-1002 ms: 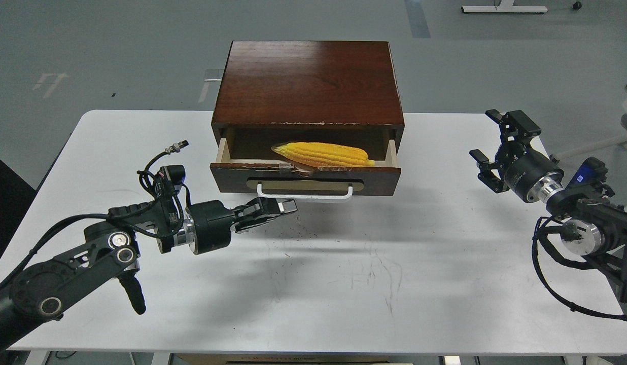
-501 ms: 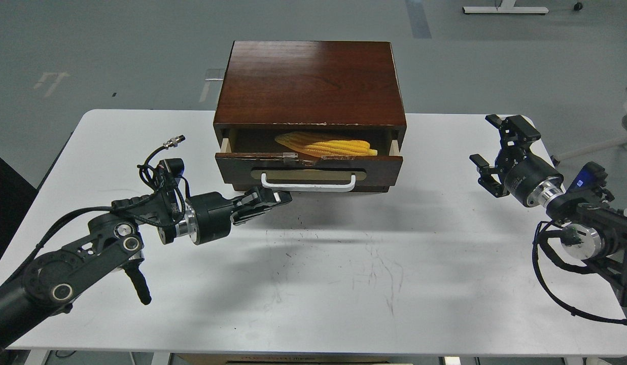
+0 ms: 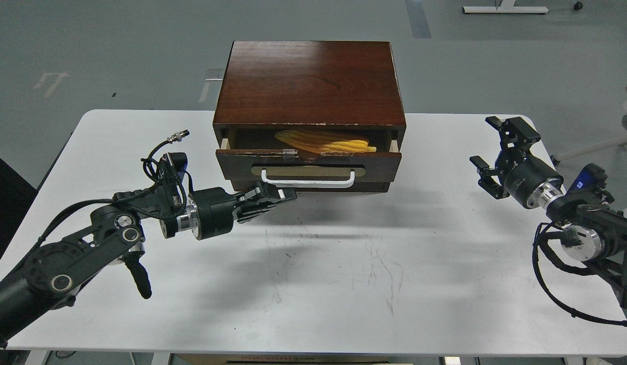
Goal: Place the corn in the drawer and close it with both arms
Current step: 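Push the drawer shut with the left gripper, away from the robot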
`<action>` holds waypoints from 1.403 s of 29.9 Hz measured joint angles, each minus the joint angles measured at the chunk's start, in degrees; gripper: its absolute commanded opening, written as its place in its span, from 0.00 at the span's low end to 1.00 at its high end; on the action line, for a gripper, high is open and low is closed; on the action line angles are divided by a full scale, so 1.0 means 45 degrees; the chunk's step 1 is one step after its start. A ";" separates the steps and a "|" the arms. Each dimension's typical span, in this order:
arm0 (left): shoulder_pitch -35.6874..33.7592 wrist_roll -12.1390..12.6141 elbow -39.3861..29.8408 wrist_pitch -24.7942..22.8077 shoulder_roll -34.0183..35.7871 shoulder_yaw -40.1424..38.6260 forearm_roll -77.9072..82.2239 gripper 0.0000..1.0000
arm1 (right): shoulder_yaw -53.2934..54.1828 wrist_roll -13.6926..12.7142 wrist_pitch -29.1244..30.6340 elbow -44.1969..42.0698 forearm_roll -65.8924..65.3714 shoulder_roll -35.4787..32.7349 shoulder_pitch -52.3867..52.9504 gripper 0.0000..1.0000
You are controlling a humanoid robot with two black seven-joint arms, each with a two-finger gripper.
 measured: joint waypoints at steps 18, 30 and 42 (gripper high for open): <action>-0.0479 0.0005 0.0969 0.0143 -0.0124 -0.0050 -0.0054 0.00 | 0.0000 0.0000 -0.0005 0.0001 0.0000 0.0000 -0.0019 1.00; -0.0940 -0.0058 0.1681 0.0456 -0.0542 -0.0122 -0.0183 0.00 | 0.0000 0.0000 -0.0006 -0.0001 0.0000 0.0000 -0.0131 1.00; -0.1226 -0.0058 0.2219 0.0473 -0.0567 -0.0236 -0.0262 0.00 | 0.0000 0.0000 -0.0006 0.0000 0.0000 0.0000 -0.0136 1.00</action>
